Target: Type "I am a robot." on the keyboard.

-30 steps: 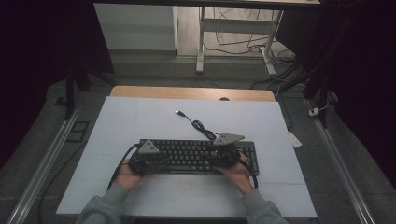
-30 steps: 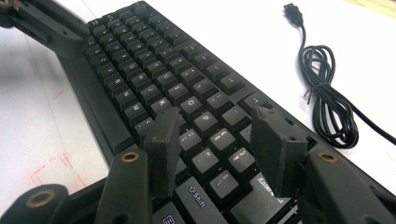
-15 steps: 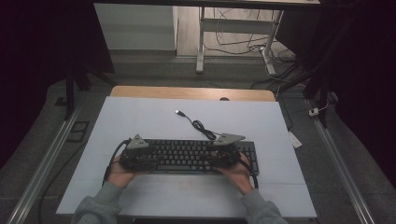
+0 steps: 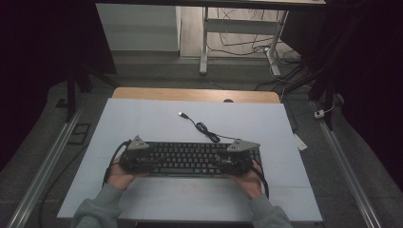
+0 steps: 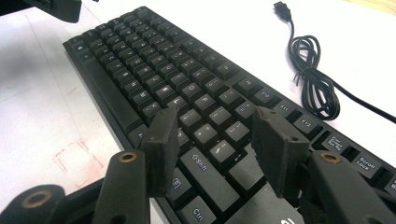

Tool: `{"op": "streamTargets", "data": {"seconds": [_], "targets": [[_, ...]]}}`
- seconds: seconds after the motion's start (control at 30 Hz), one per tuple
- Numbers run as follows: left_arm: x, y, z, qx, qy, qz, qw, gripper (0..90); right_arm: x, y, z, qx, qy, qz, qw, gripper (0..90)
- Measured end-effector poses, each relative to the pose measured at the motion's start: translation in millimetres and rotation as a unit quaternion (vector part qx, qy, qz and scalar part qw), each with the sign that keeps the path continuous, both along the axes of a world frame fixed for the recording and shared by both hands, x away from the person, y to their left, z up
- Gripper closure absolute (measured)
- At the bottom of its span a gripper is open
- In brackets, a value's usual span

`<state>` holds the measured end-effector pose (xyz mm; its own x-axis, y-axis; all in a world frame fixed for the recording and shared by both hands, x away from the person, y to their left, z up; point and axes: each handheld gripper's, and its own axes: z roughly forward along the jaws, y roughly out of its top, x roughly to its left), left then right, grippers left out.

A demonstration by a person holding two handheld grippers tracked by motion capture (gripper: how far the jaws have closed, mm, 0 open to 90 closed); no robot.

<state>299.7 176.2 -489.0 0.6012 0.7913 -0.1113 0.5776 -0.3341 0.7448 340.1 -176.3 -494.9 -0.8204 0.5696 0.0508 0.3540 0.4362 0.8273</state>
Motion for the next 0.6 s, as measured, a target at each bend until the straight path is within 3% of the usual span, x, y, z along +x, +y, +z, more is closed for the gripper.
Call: {"op": "streamTargets", "data": {"seconds": [0.33, 0.6], "targets": [[1.5, 2.4, -4.1, 0.010, 0.000, 0.016, 0.9998, 41.1, 2.0, 2.4, -1.7, -0.013, -0.001, 0.006, 0.9999, 51.2], [5.2, 6.0, -5.7, 0.014, -0.013, 0.034, 0.9992, 42.0, 4.5, 4.1, -4.8, -0.020, 0.002, 0.008, 0.9998, 50.8]]}}
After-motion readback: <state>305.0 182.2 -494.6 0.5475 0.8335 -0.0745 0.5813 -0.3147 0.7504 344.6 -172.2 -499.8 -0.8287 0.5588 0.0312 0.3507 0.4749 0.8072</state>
